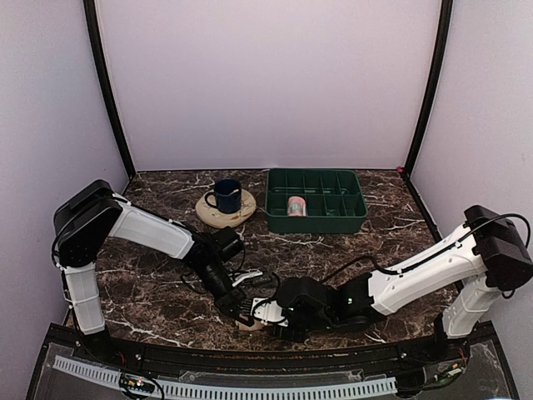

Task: Roll the socks
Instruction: Pick up the sock from the center of the board.

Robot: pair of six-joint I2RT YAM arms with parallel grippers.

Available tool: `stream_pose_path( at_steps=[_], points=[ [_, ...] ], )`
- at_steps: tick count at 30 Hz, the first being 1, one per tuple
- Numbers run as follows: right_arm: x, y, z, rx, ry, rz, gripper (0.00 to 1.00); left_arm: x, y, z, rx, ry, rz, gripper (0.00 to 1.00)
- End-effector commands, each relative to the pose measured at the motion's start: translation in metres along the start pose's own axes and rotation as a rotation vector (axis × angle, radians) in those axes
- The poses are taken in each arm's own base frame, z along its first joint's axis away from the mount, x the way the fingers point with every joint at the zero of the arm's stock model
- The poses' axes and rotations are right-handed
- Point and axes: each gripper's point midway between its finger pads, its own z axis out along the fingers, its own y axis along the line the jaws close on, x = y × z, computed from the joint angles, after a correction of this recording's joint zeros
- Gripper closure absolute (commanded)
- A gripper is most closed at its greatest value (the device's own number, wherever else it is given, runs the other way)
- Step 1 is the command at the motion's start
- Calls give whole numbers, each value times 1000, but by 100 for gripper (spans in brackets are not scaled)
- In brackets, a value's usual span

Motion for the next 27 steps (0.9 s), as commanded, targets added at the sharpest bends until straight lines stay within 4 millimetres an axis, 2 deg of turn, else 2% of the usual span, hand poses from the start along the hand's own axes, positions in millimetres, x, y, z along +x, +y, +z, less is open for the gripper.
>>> stream_pose_path(
  at_steps=[1,16,27],
  points=[
    [-15,3,4,1,-17,-60,50,33,18,7,-55,106,-111,100],
    [-15,14,27,-35,20,-146,51,34,19,7,-35,111,-117,100],
    [3,20,42,-81,92,-182,53,35,19,7,-18,120,-117,100]
  ],
)
